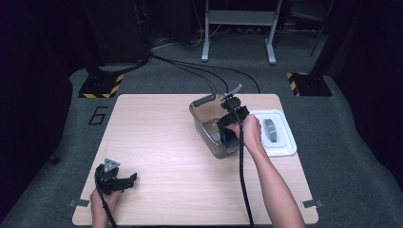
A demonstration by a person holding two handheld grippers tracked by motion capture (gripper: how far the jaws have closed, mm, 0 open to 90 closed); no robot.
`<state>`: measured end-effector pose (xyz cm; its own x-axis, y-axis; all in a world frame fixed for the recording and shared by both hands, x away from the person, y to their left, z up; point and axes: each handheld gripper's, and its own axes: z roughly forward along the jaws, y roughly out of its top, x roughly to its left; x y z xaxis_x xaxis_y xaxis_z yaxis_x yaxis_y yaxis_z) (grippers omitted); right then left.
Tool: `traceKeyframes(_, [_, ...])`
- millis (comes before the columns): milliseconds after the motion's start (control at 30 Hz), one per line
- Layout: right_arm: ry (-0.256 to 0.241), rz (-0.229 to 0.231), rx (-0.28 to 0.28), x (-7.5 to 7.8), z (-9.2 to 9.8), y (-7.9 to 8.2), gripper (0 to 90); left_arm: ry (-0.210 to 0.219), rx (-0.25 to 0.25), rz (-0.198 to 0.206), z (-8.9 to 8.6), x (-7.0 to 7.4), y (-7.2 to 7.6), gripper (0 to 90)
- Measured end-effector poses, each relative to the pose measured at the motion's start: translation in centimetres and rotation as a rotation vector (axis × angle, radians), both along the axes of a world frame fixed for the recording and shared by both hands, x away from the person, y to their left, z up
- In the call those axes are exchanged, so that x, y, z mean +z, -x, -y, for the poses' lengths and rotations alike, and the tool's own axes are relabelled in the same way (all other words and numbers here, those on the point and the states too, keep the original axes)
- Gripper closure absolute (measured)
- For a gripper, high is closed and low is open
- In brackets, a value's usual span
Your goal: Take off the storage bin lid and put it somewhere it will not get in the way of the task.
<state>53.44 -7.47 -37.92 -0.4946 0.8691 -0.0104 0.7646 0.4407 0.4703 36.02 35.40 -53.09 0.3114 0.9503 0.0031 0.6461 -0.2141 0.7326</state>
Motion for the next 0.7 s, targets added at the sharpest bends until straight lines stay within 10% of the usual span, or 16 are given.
traceKeyframes(700, [-0.002,-0.045,0.01,0.0,1.3,1.5,23.8,0.001,0.0,0.0,0.0,0.0,0.0,8.6])
